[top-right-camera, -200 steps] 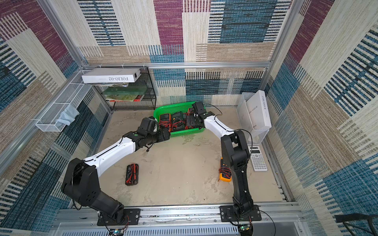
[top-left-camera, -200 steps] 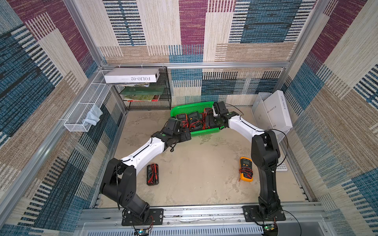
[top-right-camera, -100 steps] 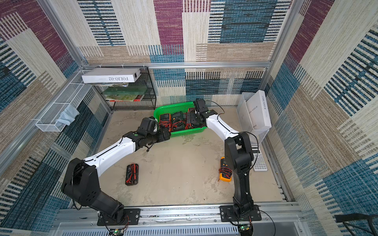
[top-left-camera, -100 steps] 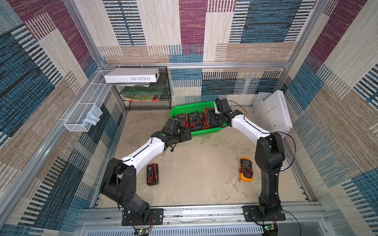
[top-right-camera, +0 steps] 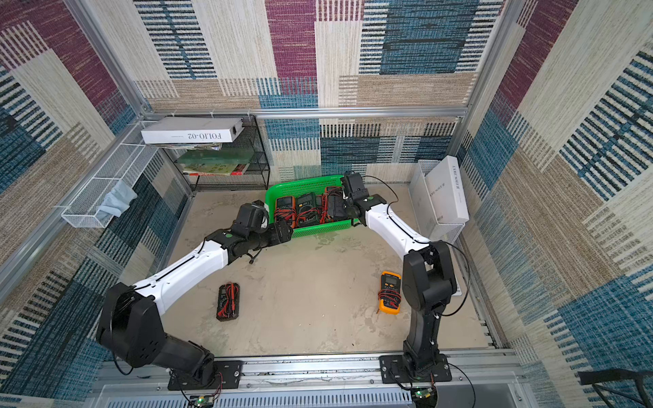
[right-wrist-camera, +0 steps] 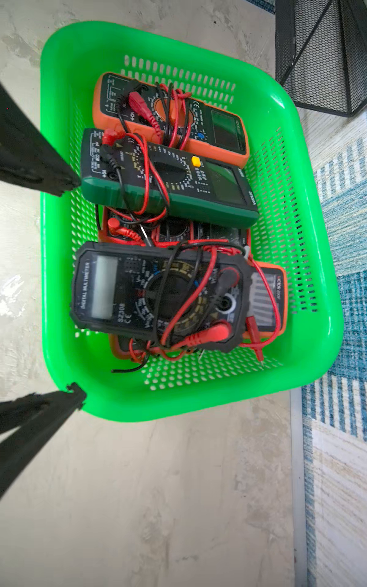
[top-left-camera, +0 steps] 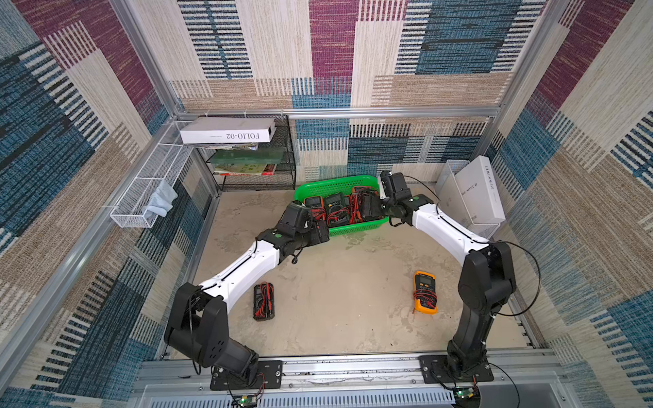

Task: Put the multimeter into the basket
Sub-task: Place the multimeter in the basket, then pick up the multimeter from the center of the board.

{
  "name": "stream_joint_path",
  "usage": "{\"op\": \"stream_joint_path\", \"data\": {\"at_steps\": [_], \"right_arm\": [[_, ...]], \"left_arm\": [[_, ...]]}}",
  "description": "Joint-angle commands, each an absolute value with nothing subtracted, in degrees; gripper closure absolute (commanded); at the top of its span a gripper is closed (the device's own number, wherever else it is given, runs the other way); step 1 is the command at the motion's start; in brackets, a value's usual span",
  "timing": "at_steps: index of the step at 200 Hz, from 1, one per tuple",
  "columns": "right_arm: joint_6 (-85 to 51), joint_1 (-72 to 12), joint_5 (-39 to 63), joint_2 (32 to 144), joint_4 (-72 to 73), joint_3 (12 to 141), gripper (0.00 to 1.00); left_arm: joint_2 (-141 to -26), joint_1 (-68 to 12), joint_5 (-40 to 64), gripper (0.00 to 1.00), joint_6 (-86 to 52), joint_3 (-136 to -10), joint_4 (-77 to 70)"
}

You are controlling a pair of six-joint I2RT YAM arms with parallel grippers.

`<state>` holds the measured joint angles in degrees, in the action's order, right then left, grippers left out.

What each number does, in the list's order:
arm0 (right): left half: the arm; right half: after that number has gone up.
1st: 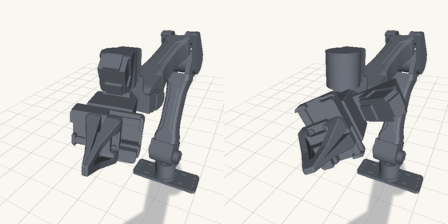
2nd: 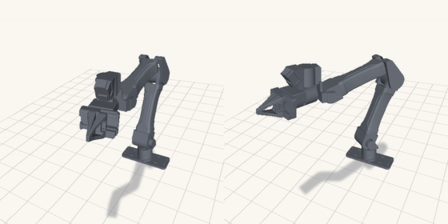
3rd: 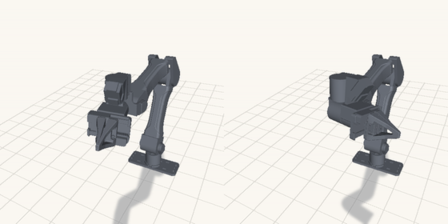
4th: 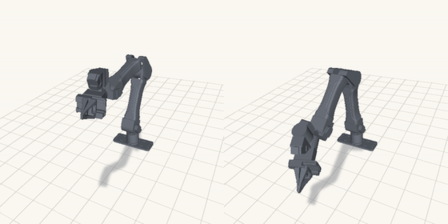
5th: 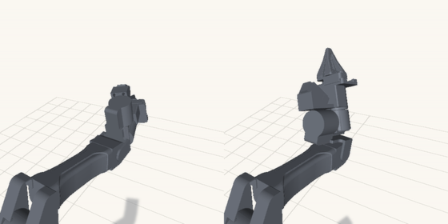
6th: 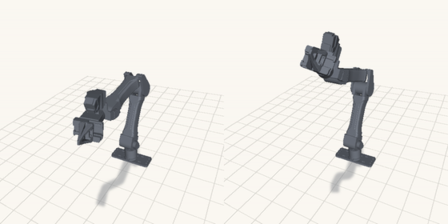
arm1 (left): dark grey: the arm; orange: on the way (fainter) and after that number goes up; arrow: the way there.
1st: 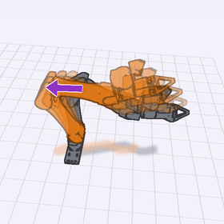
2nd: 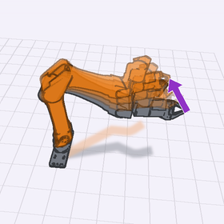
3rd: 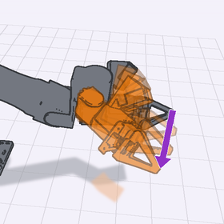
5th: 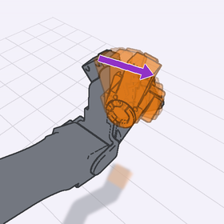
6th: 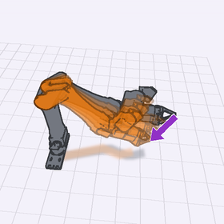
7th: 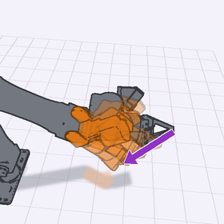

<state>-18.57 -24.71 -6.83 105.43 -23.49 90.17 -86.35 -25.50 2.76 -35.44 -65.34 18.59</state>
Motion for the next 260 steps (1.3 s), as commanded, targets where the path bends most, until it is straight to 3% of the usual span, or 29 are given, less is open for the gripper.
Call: {"op": "stream_joint_path", "data": {"at_steps": [1, 181, 260], "right_arm": [[-19.4, -24.8, -7.4, 103.3, -22.1, 87.5, 0.01], [-22.9, -24.2, -10.2, 83.7, -19.4, 59.0, 0.00], [-25.6, -18.8, -8.1, 73.0, -20.6, 45.6, 0.00]], "left_arm": [[-85.0, -25.8, 2.1, 0.00, -35.6, -64.4, 19.3], [-80.1, -34.2, -0.2, 0.00, -38.8, -58.3, 20.4], [-81.1, -38.9, -0.5, 0.00, -40.4, -58.3, 20.5]]}}
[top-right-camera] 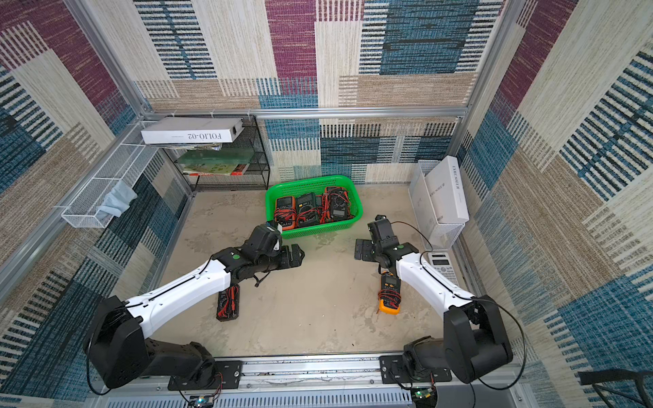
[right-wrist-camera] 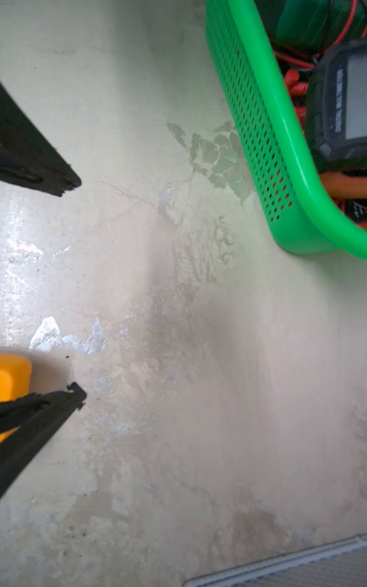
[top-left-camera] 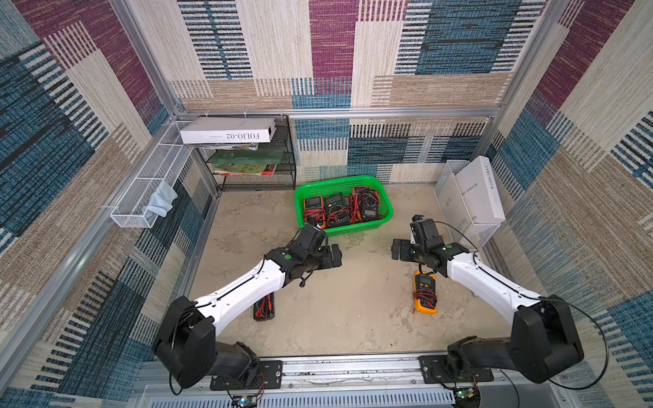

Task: Put the multimeter into the basket
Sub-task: Pick up the multimeter from the center of the board.

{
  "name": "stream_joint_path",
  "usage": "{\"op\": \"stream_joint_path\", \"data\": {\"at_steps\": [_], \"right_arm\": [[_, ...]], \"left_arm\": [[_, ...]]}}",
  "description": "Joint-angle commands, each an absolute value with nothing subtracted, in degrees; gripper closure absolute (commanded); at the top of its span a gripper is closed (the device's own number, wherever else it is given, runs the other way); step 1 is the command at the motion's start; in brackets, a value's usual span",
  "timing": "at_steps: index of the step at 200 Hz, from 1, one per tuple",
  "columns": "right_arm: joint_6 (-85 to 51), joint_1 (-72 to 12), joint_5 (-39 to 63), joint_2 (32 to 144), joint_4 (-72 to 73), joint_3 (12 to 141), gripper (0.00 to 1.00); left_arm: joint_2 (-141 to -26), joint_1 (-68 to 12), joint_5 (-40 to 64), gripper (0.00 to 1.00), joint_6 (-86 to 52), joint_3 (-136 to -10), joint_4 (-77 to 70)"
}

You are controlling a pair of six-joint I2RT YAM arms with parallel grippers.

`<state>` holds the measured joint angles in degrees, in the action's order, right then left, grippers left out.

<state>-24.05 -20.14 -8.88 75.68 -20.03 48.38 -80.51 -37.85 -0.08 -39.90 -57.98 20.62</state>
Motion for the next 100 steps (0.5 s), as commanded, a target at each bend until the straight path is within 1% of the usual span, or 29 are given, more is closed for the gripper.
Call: {"op": "stream_joint_path", "data": {"at_steps": [1, 48, 100], "right_arm": [[-25.6, -18.8, -8.1, 72.8, -20.7, 45.5, 0.00], [-27.7, -15.3, -7.8, 68.8, -24.0, 40.4, 0.00], [-29.8, -14.3, -6.4, 67.1, -25.4, 36.9, 0.00]], "left_arm": [[-81.2, -38.9, -0.5, 0.00, -40.4, -58.4, 20.5], [-83.5, -41.0, 0.0, 0.00, -40.2, -60.4, 20.4], [-85.7, -41.9, 0.8, 0.00, -39.8, -62.2, 20.0]]}}
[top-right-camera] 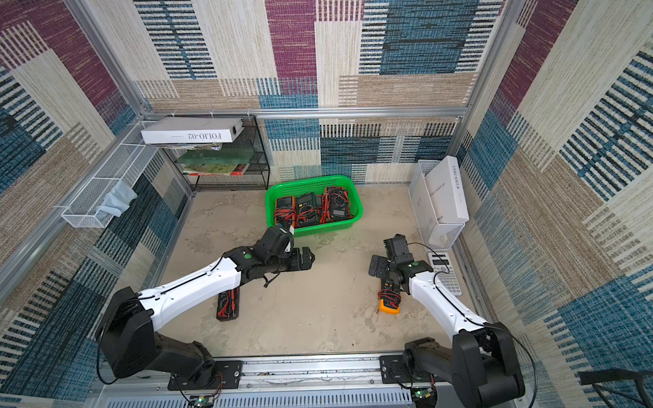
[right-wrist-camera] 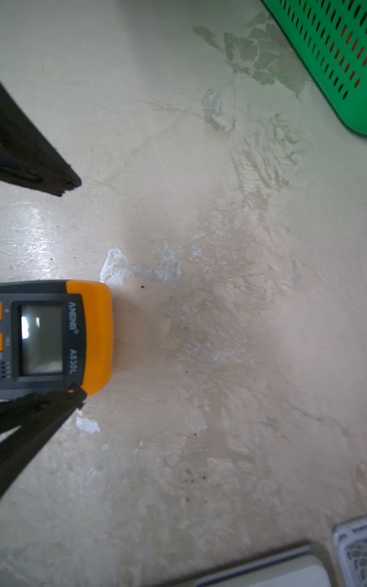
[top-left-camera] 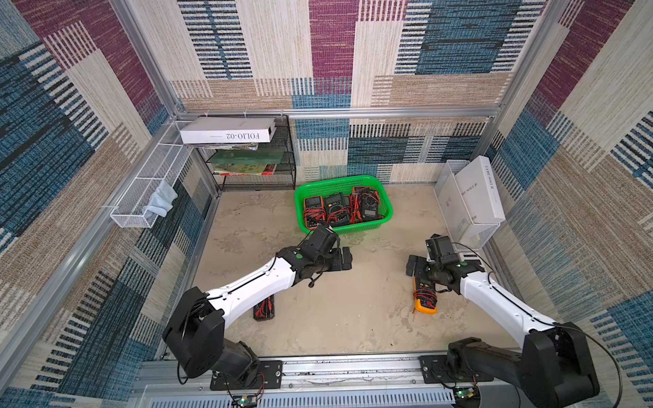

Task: Put the multimeter into the basket
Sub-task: Pick up the multimeter from the center of the board.

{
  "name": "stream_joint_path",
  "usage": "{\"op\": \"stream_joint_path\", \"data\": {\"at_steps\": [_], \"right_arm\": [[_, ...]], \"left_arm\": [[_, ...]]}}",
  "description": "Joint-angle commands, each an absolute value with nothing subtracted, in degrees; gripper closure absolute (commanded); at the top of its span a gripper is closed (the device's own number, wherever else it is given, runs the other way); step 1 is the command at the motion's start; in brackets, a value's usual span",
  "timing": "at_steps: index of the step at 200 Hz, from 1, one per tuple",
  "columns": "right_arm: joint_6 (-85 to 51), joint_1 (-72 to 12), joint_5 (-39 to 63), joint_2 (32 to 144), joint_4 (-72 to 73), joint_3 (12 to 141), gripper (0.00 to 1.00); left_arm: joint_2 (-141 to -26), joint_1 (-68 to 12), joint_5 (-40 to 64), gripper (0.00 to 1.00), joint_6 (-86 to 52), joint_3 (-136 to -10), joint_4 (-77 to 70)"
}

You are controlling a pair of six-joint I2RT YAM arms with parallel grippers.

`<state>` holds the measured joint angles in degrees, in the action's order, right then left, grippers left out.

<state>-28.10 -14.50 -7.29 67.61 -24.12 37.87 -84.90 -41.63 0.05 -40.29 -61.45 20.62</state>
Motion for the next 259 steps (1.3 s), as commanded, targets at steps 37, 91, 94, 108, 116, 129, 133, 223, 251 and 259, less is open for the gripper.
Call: {"op": "stream_joint_path", "data": {"at_steps": [37, 91, 94, 108, 116, 129, 133, 223, 251, 259], "right_arm": [[-30.7, -14.3, -6.2, 67.1, -26.1, 35.7, 0.01], [-32.9, -14.3, -6.9, 66.5, -27.8, 33.9, 0.00], [-33.0, -14.3, -6.9, 66.5, -27.9, 33.9, 0.01], [-33.2, -14.3, -6.9, 66.2, -28.3, 33.5, 0.00], [-33.1, -14.3, -6.9, 66.0, -28.4, 33.5, 0.01], [-33.3, -14.3, -6.9, 65.5, -28.7, 33.6, 0.00], [-33.3, -14.3, -6.9, 65.2, -28.7, 33.6, 0.00], [-33.8, -14.3, -6.3, 64.3, -29.2, 33.3, 0.00], [-33.9, -14.3, -4.3, 65.4, -27.8, 32.3, 0.01], [-33.9, -14.4, -3.9, 65.7, -27.4, 32.0, 0.01]], "left_arm": [[-86.3, -42.0, 1.2, 0.00, -39.9, -62.1, 19.4], [-86.3, -41.9, 1.4, 0.00, -39.4, -62.1, 19.3], [-86.3, -42.0, 1.5, 0.00, -39.4, -62.2, 19.3], [-86.5, -42.0, 1.6, 0.00, -39.3, -62.2, 19.2], [-86.6, -41.9, 1.6, 0.00, -39.3, -62.3, 19.2], [-86.8, -42.0, 1.7, 0.00, -39.3, -62.3, 19.0], [-86.9, -42.0, 1.8, 0.00, -39.3, -62.3, 18.9], [-88.0, -42.0, 2.3, 0.00, -39.3, -62.1, 18.0], [-88.3, -41.9, 2.3, 0.00, -39.2, -62.2, 17.9], [-88.4, -41.9, 2.3, 0.00, -39.2, -62.2, 17.9]]}}
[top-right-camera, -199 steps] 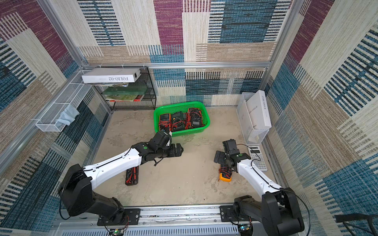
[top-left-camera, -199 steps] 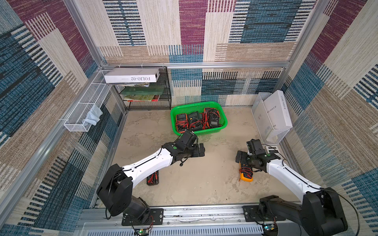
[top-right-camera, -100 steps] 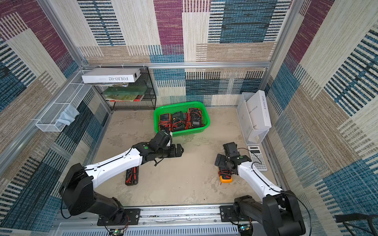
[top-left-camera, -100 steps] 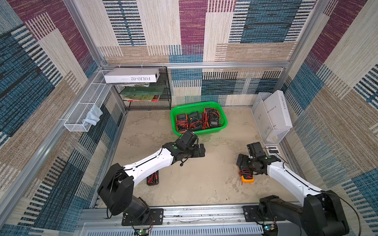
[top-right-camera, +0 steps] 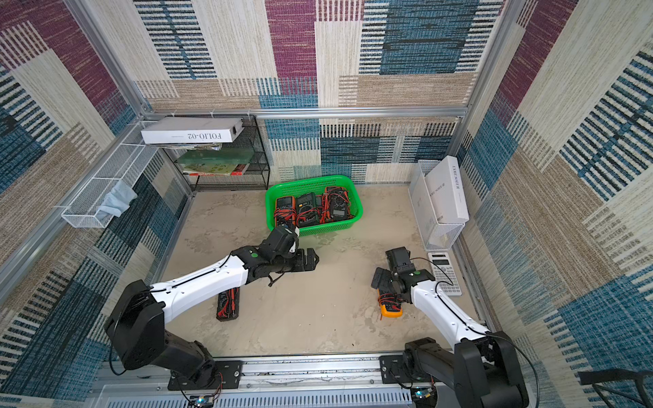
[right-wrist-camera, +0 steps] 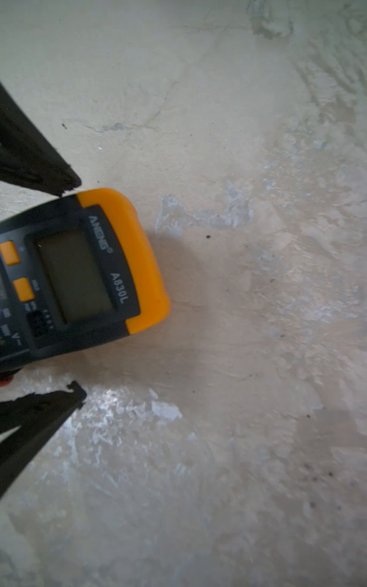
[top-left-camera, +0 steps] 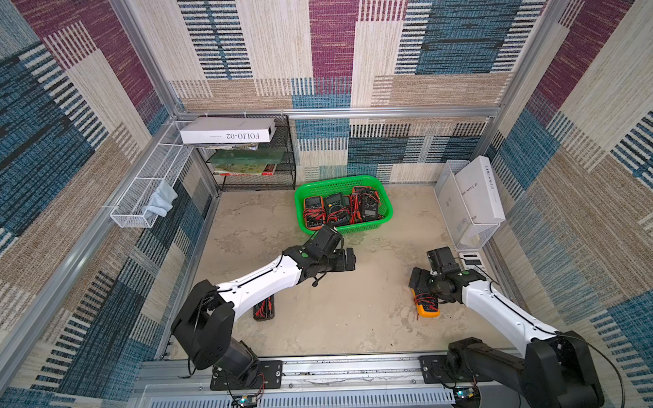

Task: Put the multimeter into the basket
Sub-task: Pick up the multimeter from the center of the board.

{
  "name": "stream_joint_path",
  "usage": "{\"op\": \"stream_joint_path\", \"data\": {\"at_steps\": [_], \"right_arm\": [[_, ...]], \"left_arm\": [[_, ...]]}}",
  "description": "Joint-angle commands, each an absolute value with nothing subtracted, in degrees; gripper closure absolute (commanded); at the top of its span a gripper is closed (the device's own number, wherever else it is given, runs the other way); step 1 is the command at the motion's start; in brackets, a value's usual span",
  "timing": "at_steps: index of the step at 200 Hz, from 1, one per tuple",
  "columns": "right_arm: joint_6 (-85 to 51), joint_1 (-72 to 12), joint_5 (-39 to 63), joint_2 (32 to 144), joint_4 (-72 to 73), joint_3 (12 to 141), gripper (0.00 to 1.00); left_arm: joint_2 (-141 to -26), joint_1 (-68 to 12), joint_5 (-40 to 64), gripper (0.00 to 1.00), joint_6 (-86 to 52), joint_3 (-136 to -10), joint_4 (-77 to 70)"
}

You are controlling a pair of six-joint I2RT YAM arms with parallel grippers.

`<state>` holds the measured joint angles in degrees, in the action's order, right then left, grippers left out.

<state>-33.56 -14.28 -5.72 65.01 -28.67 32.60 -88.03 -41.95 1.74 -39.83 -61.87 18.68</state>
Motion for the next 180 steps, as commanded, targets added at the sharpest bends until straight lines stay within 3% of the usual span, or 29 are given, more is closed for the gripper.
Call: {"op": "stream_joint_path", "data": {"at_steps": [1, 62, 180], "right_arm": [[-34.0, -14.4, -3.9, 65.7, -27.3, 32.0, 0.00], [-34.0, -15.8, -2.9, 67.9, -24.8, 30.9, 0.04], [-34.2, -18.5, -2.5, 66.6, -23.8, 32.1, 0.41]], "left_arm": [[-88.4, -42.0, 2.4, 0.00, -39.1, -62.2, 17.9], [-88.7, -42.0, 2.3, 0.00, -39.0, -62.2, 17.6], [-86.6, -41.9, -0.1, 0.00, -39.1, -60.4, 18.6]]}}
